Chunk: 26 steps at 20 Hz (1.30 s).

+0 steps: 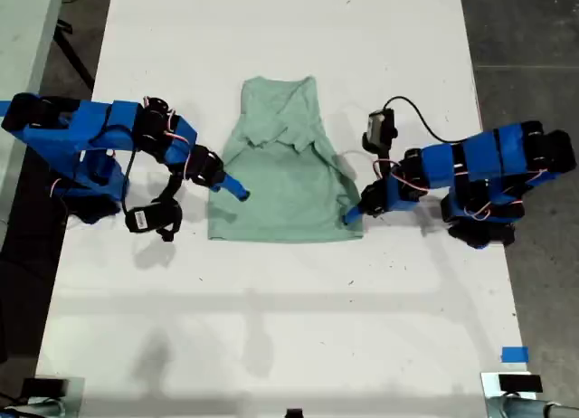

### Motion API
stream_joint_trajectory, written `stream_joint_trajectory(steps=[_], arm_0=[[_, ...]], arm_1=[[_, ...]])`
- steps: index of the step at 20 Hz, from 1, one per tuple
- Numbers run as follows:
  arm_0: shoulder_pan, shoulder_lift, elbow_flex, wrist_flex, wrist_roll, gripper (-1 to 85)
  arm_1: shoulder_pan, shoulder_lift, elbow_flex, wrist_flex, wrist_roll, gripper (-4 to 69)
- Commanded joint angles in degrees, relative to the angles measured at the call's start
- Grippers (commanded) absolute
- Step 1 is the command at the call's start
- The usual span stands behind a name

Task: Fold t-shirt

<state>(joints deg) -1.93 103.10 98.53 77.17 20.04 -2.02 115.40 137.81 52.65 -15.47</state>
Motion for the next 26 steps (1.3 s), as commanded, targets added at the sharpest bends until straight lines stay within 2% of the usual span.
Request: stream_joint_trajectory(steps=[1, 2, 4, 5, 6, 8, 12, 13, 17, 21, 25, 26], arm_0=[[0.35, 0.35, -0.53, -0.79, -0.62, 33.0], [0.35, 0.35, -0.44, -0.79, -0.62, 33.0], [0.35, 0.35, -0.35, -0.79, -0.62, 33.0], [0.44, 0.35, -0.35, -0.79, -0.62, 32.9], [0.53, 0.35, -0.18, -0.79, -0.62, 32.8], [0.70, 0.35, 0.35, -0.88, -0.79, 32.8], [0.88, 0.26, 0.70, -1.32, -0.88, 32.8], [0.79, 0.26, 0.97, -1.41, -0.88, 32.8], [0.53, 0.18, 1.58, -1.76, -1.05, 32.8], [0.44, 0.35, 1.76, -1.76, -1.05, 32.8], [0.18, 0.44, 2.46, -1.85, -1.05, 33.0], [0.18, 0.44, 2.55, -1.85, -1.05, 33.0]], arm_1=[[-1.05, -4.57, -2.37, -3.69, 1.23, 29.6], [-1.23, -7.91, -3.43, -4.31, 1.58, 26.5], [-1.49, -13.27, -6.50, -4.31, 2.72, 7.5], [-1.49, -14.50, -7.73, -4.22, 2.99, 0.6], [-1.67, -14.77, -8.53, -3.78, 3.16, -0.5], [-2.11, -13.36, -12.66, 2.55, 3.25, -0.5], [-2.64, -10.55, -31.29, 22.59, 1.76, -0.5], [-2.55, -11.43, -35.95, 23.91, 0.79, -0.5], [-3.08, -27.86, -51.77, 17.49, -2.55, -0.5], [-5.36, -49.57, -72.95, 18.72, -2.72, -0.5], [-7.47, -54.67, -79.28, 19.86, 0.97, -0.3], [-8.88, -53.88, -79.89, 20.83, 1.93, 20.2]])
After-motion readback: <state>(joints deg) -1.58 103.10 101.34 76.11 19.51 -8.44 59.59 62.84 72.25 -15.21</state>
